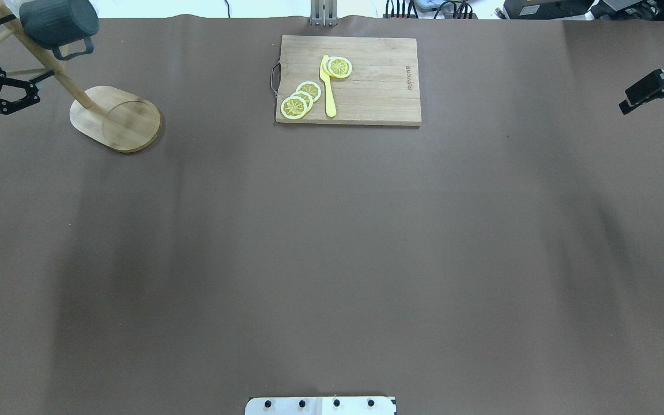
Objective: Hang cup on storage rack
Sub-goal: 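Open the left gripper and draw it back from the hanging mug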
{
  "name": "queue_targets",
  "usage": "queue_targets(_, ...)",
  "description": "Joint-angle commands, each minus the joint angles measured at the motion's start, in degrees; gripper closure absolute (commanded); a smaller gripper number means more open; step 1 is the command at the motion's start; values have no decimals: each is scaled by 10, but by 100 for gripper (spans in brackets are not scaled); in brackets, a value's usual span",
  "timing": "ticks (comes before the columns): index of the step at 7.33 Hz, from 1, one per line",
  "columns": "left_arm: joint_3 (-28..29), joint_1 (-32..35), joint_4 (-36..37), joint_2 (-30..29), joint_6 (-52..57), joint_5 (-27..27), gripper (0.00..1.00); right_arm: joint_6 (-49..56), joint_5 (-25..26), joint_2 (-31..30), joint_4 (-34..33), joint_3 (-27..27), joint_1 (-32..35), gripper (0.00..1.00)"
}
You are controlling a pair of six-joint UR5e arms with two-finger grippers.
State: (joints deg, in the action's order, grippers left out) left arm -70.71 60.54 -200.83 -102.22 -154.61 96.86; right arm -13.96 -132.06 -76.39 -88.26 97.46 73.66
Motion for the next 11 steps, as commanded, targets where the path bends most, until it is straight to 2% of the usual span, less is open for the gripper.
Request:
queue_targets(1, -2, 24, -15, 26, 116, 34, 3, 1, 0, -1, -1, -1, 6, 0)
queue_targets(4, -1, 123, -13, 39, 219, 162, 3, 2, 0, -1, -1, -5, 7, 0)
queue_targets(5, -1, 135, -12, 49, 298, 183, 3, 2, 1, -2, 0, -6, 7, 0)
queue_targets(7, -2, 134, 14, 76, 513, 183, 3, 2, 3, -2, 0, -6, 16, 0)
queue_targets(9, -34, 154, 110, 77, 667, 181, 3, 2, 4, -3, -1, -6, 34, 0)
queue_targets(11, -36, 186, 173, 77, 828, 175, 3, 3, 8, -3, 0, -7, 39, 0)
